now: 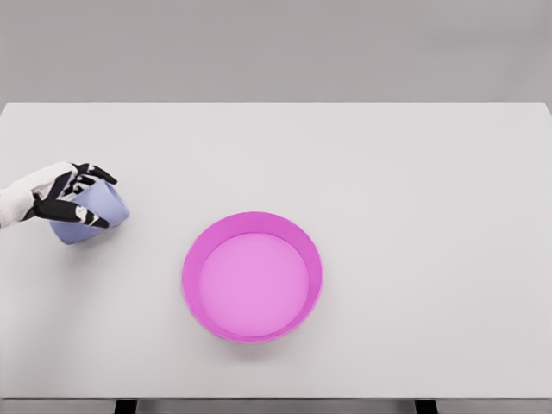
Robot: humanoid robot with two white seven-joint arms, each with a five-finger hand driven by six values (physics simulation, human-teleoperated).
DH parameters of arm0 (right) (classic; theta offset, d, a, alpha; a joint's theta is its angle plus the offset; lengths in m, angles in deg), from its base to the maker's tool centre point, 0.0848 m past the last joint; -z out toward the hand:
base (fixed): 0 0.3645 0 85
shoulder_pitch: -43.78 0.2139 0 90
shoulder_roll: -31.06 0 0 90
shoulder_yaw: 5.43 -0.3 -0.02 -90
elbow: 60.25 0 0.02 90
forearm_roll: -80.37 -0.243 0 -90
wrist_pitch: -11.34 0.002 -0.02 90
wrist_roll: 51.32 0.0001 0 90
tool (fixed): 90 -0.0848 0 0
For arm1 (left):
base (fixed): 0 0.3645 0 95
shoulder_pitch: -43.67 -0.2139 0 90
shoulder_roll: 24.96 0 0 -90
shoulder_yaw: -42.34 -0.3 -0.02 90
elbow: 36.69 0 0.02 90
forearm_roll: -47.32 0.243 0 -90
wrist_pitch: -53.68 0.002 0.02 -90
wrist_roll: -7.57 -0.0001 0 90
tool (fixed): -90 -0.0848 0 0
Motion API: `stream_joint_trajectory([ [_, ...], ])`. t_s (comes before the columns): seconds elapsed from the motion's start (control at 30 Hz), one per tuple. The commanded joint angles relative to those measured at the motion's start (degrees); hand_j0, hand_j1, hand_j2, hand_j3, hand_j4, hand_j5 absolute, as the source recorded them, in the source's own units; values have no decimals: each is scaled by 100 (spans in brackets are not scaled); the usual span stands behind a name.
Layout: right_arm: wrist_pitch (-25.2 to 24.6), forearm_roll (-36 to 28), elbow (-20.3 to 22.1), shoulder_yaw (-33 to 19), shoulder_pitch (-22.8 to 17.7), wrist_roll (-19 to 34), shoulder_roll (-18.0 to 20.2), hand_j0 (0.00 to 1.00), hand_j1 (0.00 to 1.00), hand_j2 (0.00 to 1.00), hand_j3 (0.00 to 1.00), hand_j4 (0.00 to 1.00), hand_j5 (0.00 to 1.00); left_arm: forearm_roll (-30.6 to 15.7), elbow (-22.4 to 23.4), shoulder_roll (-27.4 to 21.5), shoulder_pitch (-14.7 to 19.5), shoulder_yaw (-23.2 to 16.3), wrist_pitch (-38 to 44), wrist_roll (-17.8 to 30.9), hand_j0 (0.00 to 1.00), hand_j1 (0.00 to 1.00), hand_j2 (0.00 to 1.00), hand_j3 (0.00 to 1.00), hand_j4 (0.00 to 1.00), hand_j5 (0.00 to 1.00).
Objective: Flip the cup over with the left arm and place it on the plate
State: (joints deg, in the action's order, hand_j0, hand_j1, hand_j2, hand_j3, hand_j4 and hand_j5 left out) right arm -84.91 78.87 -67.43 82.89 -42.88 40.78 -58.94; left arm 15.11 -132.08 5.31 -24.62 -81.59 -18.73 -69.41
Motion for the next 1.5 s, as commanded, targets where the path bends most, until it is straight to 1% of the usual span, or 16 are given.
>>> stream_joint_trajectory([
  [0.0, 0, 1, -2, 1, 0, 1, 0, 100, 100, 100, 100, 100, 100, -13, -208, -3, 0, 36, -124, 16, 49, 49, 49, 49, 49, 49],
  [0.1, 0, 1, -2, 1, 0, 1, 0, 100, 100, 100, 100, 100, 100, -30, -375, 5, 44, 36, -247, 165, 48, 48, 48, 48, 48, 48],
  [0.27, 0, 1, -2, 1, 0, 1, 0, 100, 100, 100, 100, 100, 100, -65, -542, 23, 70, 53, -1011, 482, 49, 49, 49, 49, 49, 49],
  [0.4, 0, 1, -2, 1, 0, 1, 0, 100, 100, 100, 100, 100, 100, -127, -569, 234, 79, 53, -1697, 605, 49, 49, 49, 49, 49, 49],
  [0.5, 0, 1, -2, 1, 0, 1, 0, 100, 100, 100, 100, 100, 100, -162, -569, 761, 79, 36, -1873, 605, 49, 49, 49, 49, 49, 49],
  [0.77, 0, 1, -2, 1, 0, 1, 0, 100, 100, 100, 100, 100, 100, -417, -560, 1324, 79, -17, -2594, 596, 49, 49, 49, 49, 49, 49],
  [0.83, 0, 1, -2, 1, 0, 1, 0, 100, 100, 100, 100, 100, 100, -636, -560, 1473, 70, -52, -2796, 596, 49, 49, 49, 49, 49, 49],
  [0.9, 0, 1, -2, 1, 0, 1, 0, 100, 100, 100, 100, 100, 100, -707, -560, 1631, 62, -70, -2980, 587, 49, 49, 49, 49, 49, 49],
  [0.97, 0, 1, -2, 1, 0, 1, 0, 100, 100, 100, 100, 100, 100, -970, -560, 1772, 53, -219, -3051, 587, 49, 49, 49, 49, 49, 49],
  [1.03, 0, 1, -2, 1, 0, 1, 0, 100, 100, 100, 100, 100, 100, -1067, -569, 1877, 44, -333, -3297, 570, 49, 49, 49, 49, 49, 49],
  [1.1, 0, 1, -2, 1, 0, 1, 0, 100, 100, 100, 100, 100, 100, -1304, -560, 1992, 35, -421, -3595, 561, 46, 46, 46, 46, 46, 46],
  [1.2, 0, 1, -2, 1, 0, 1, 0, 100, 100, 100, 100, 100, 100, -1366, -560, 2176, 26, -606, -4439, 526, 45, 45, 45, 45, 45, 45],
  [1.33, 0, 1, -2, 1, 0, 1, 0, 100, 100, 100, 100, 100, 100, -1542, -560, 2431, 0, -738, -5036, 517, 43, 43, 43, 43, 43, 43],
  [1.37, 0, 1, -2, -7, 0, 1, 0, 100, 100, 100, 100, 100, 100, -1691, -560, 2449, 9, -764, -5259, 508, 43, 43, 43, 43, 43, 43],
  [1.4, 0, 1, -2, 1, 0, 1, 0, 100, 100, 100, 100, 100, 100, -1919, -560, 2493, 18, -904, -5259, 508, 43, 43, 43, 43, 43, 43],
  [1.47, 0, 9, -2, 1, 0, 1, 0, 100, 100, 100, 100, 100, 100, -2060, -551, 2598, 18, -958, -5259, 508, 43, 43, 43, 43, 43, 43],
])
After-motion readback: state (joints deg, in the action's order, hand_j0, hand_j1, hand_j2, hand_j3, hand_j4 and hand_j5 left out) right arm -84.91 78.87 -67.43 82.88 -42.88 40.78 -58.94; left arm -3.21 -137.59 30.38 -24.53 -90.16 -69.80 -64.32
